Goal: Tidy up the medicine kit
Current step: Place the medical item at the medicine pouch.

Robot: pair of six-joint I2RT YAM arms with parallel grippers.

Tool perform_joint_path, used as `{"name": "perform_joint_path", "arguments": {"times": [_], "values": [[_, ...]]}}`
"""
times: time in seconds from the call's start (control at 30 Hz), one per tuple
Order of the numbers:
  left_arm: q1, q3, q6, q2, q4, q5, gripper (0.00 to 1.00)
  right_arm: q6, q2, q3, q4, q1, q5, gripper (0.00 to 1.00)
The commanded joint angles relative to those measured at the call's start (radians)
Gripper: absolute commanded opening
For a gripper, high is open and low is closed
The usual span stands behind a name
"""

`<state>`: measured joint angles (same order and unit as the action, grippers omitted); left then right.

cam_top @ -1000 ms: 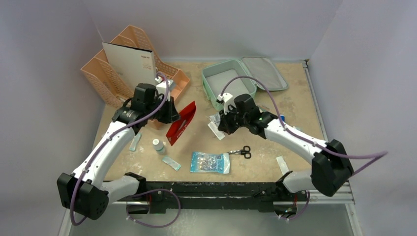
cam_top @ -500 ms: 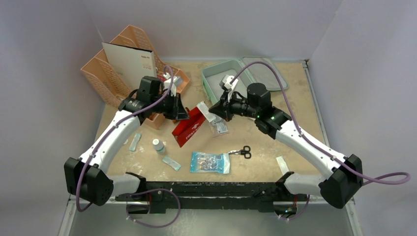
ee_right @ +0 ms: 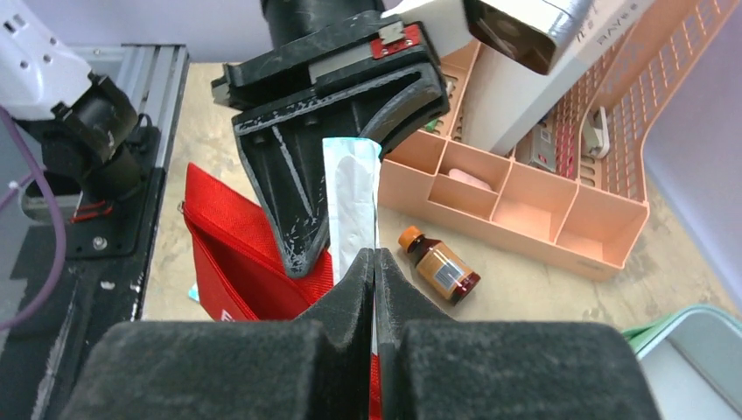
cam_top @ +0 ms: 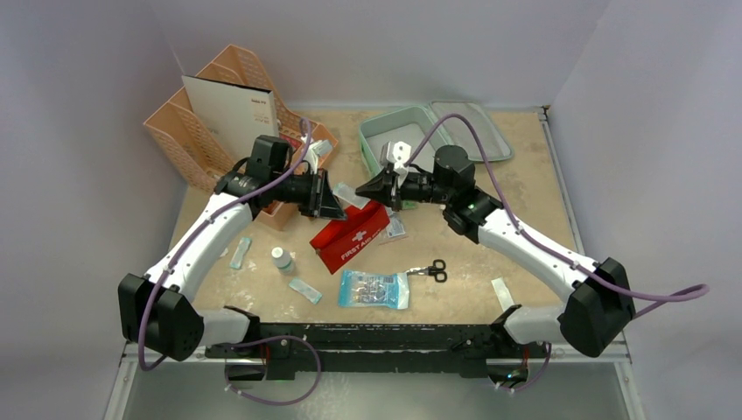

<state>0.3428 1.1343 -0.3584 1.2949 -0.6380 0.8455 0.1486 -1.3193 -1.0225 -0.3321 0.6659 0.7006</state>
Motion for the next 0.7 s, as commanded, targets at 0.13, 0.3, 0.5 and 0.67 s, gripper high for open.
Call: {"name": "perform_joint_path", "arguments": {"times": [0.13,0.3,0.5,0.67], "values": [[0.004,0.009,-0.006,-0.035,0.012,0.09,0.0,0.243,0.037,-0.001,0.108,0.004,0.124,0.0],[0.004,0.007,-0.004,-0.041,0.012,0.087,0.0,0.315,0.053,-0.004,0.211,0.004,0.157,0.0],[0.004,0.009,-0.012,-0.043,0.021,0.109,0.0,0.39,0.05,-0.009,0.298,0.004,0.148,0.0],[0.004,-0.003,-0.011,-0.048,0.023,0.095,0.0,0.417,0.025,-0.042,0.374,0.004,0.179,0.0]]}}
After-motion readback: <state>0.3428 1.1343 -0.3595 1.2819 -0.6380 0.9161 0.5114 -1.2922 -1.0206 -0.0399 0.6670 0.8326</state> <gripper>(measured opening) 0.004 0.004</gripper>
